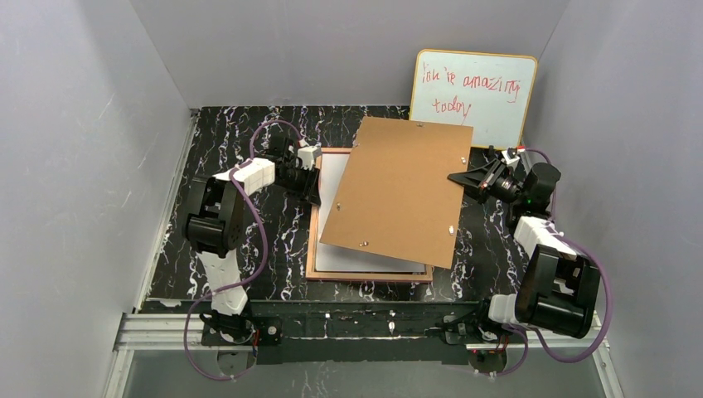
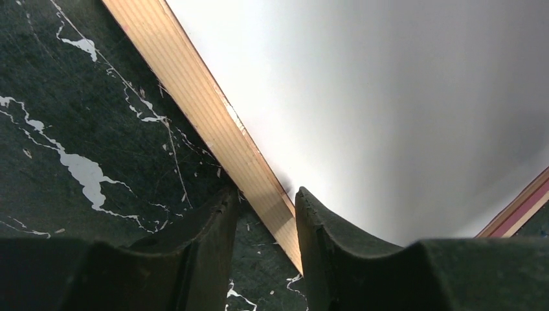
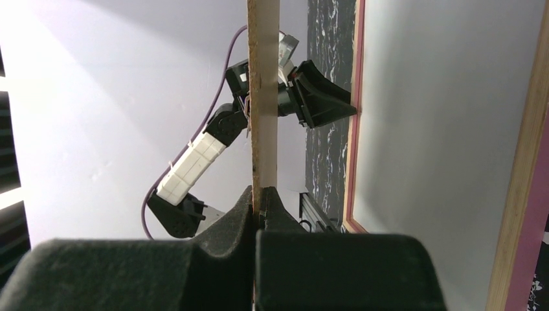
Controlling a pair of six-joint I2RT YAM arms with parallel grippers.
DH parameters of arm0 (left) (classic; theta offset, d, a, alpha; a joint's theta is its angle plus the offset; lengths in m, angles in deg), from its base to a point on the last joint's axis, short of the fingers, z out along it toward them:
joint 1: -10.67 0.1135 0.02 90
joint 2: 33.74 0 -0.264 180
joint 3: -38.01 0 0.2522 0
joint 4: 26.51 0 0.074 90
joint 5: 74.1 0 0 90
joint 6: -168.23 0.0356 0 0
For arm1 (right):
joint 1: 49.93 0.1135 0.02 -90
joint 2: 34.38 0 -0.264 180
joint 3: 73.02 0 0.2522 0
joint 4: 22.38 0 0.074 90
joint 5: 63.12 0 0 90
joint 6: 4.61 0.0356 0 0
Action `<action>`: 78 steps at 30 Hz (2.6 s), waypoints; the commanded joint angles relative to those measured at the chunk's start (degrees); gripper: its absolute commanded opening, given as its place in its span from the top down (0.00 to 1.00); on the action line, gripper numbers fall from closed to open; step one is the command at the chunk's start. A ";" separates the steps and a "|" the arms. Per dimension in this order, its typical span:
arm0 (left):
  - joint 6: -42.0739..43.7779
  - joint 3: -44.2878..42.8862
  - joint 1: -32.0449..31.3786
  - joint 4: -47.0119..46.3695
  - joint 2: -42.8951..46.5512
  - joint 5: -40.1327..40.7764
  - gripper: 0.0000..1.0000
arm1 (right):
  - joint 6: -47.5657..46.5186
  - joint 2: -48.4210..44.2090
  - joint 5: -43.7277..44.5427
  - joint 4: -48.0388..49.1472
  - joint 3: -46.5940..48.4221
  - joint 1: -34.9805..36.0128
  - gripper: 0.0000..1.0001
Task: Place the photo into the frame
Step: Turn over the photo frame item at the center of the board, then adjust the photo frame at the center of the board, then place the photo frame item in the photo frame.
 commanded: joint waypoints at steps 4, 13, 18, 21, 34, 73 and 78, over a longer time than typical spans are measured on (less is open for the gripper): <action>1.71 0.68 -0.19 -0.15 1.26 3.44 0.73 | -4.59 -0.73 -2.60 -4.02 4.28 -0.22 0.99; 6.43 2.55 0.93 1.40 3.80 8.10 0.75 | -10.49 -0.55 -1.66 -10.34 5.15 0.69 0.99; 8.35 3.00 4.12 3.73 4.68 7.81 0.76 | -14.18 1.89 0.78 -13.48 6.94 5.40 0.99; 8.87 3.24 6.25 5.52 5.35 7.06 0.77 | -13.28 3.88 2.71 -11.04 6.78 8.59 0.99; 4.37 5.64 11.55 5.99 11.08 -1.10 0.48 | -6.46 9.68 12.02 0.46 3.22 22.58 0.99; 47.49 13.95 22.60 24.84 11.90 -1.88 0.49 | -6.84 18.59 25.31 2.19 6.85 30.63 0.99; 49.62 14.28 22.45 28.38 10.58 -4.39 0.51 | -7.21 19.53 27.48 2.12 7.33 30.91 0.99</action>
